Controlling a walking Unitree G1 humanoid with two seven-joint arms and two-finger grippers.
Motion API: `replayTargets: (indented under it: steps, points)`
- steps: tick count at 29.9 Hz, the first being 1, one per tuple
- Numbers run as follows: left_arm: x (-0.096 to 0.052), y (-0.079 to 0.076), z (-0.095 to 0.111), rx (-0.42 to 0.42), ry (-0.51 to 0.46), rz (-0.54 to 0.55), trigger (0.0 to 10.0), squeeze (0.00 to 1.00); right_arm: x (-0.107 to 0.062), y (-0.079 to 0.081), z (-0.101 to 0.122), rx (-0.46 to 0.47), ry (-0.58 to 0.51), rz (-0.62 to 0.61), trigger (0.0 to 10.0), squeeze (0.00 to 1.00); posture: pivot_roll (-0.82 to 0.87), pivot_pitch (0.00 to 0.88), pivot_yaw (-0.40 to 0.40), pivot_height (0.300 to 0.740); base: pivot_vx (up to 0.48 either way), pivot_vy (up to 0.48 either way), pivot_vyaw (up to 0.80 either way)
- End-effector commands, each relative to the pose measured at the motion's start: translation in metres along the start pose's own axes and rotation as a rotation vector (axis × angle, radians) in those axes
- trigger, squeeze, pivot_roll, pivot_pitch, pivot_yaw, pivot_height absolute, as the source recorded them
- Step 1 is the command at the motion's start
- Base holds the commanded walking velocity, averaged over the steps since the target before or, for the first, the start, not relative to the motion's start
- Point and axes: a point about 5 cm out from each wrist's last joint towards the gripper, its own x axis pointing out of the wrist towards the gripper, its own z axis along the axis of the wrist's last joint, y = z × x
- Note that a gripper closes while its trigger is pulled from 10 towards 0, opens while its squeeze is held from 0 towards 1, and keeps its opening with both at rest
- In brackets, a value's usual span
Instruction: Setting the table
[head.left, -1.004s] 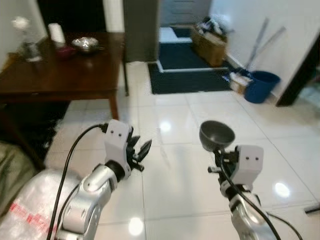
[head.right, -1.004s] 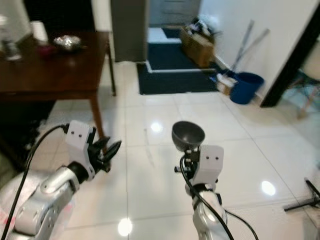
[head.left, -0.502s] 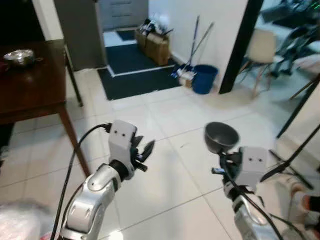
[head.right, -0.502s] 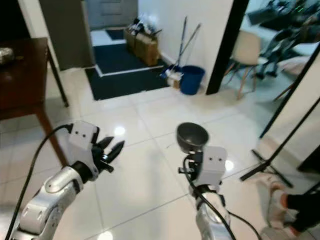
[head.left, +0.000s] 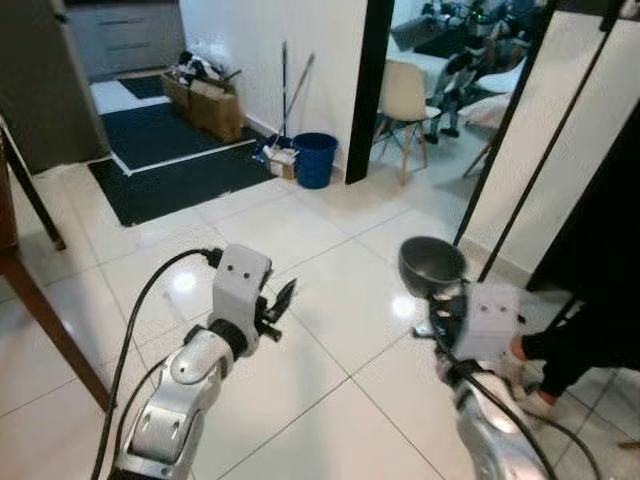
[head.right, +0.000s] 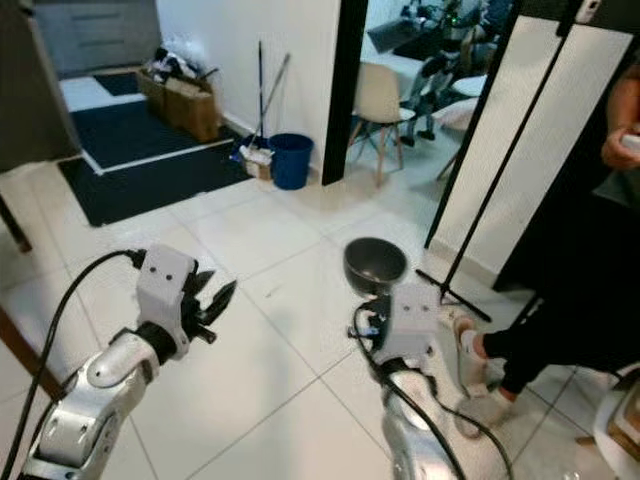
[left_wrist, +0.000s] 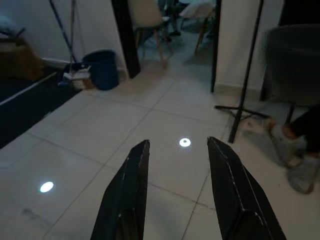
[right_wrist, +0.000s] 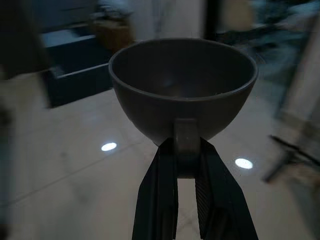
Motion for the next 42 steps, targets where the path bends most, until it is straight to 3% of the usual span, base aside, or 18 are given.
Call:
replayTargets:
  steps: [1, 6, 15, 23, 42]
  points:
    - [-0.002, -0.001, -0.004, 0.011, 0.011, 0.005, 10.0, 0.0, 0.003, 0.001, 0.0, -0.006, -0.011, 0.013, 10.0, 0.0, 0.08, 0.065, 0.063, 0.74, 0.48, 0.0, 0.0]
    - [-0.009, 0.0, -0.009, 0.05, 0.021, 0.024, 10.0, 0.0, 0.008, 0.007, 0.0, 0.014, -0.018, 0.061, 10.0, 0.0, 0.11, 0.07, 0.047, 0.74, 0.48, 0.0, 0.0]
    - [-0.017, -0.01, -0.017, 0.046, 0.039, 0.003, 10.0, 0.0, 0.01, 0.01, -0.002, -0.002, -0.034, 0.093, 10.0, 0.0, 0.12, 0.075, 0.048, 0.74, 0.48, 0.0, 0.0]
    - [-0.013, -0.018, -0.015, 0.04, 0.024, -0.043, 10.0, 0.0, 0.006, 0.001, -0.003, -0.004, -0.044, 0.058, 10.0, 0.0, 0.09, 0.081, 0.069, 0.74, 0.48, 0.0, 0.0]
    - [-0.008, -0.02, -0.013, 0.042, 0.017, -0.067, 10.0, 0.0, 0.003, -0.002, -0.004, -0.004, -0.052, 0.031, 10.0, 0.0, 0.07, 0.082, 0.087, 0.74, 0.48, 0.0, 0.0]
